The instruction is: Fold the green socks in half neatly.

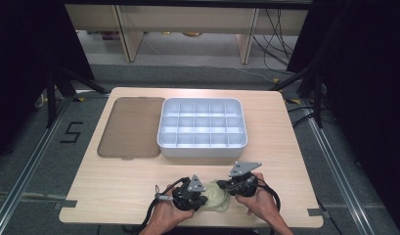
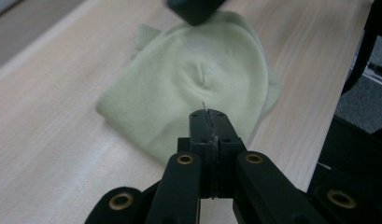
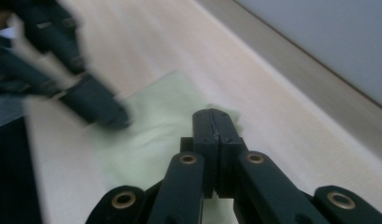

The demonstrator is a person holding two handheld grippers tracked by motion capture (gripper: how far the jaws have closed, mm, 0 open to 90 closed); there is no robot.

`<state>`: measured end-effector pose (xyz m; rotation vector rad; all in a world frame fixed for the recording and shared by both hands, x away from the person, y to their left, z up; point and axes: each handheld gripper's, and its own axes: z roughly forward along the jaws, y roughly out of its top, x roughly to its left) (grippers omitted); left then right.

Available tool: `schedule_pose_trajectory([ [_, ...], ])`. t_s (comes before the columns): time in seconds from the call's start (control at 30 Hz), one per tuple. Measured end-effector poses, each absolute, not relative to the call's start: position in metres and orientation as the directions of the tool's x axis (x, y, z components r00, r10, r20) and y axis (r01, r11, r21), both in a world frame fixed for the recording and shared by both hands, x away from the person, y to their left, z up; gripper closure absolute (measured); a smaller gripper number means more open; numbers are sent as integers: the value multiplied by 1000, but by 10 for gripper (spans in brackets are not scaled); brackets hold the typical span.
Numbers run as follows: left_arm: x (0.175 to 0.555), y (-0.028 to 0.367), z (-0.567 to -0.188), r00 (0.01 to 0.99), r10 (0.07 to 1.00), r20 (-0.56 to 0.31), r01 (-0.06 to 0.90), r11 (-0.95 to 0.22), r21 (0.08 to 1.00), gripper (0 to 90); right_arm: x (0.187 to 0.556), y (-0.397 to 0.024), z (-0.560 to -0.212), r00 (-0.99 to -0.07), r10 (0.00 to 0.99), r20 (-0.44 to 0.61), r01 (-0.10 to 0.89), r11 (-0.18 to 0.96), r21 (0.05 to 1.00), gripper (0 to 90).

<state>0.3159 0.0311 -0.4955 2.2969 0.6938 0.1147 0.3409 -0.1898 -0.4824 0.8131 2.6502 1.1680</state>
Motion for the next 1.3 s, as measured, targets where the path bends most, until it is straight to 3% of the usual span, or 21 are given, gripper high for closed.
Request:
schedule_pose_trajectory([
  [0.13, 334, 35, -487, 832, 545, -106, 457, -563, 689, 884, 327, -197, -483, -852, 507, 128, 438, 557, 706, 900],
  [0.4, 351, 35, -498, 816, 565, -121, 490, -567, 662, 892, 326, -203, -497, -849, 519, 102, 445, 597, 668, 900],
  [0.6, 351, 37, -496, 816, 565, -124, 489, -559, 669, 888, 326, -202, -498, -850, 517, 98, 445, 608, 657, 900],
  [0.77, 347, 41, -490, 808, 572, -140, 496, -532, 686, 850, 333, -196, -486, -843, 534, 66, 411, 560, 719, 888],
  [0.97, 328, 39, -491, 833, 534, -145, 477, -559, 678, 855, 351, -180, -491, -842, 538, 46, 414, 587, 696, 896],
  [1.0, 326, 42, -493, 858, 500, -120, 448, -613, 651, 855, 353, -180, -493, -841, 539, 46, 418, 593, 688, 896],
  [1.3, 328, 50, -488, 815, 558, -157, 496, -531, 687, 785, 351, -185, -485, -832, 550, 70, 429, 559, 709, 881],
])
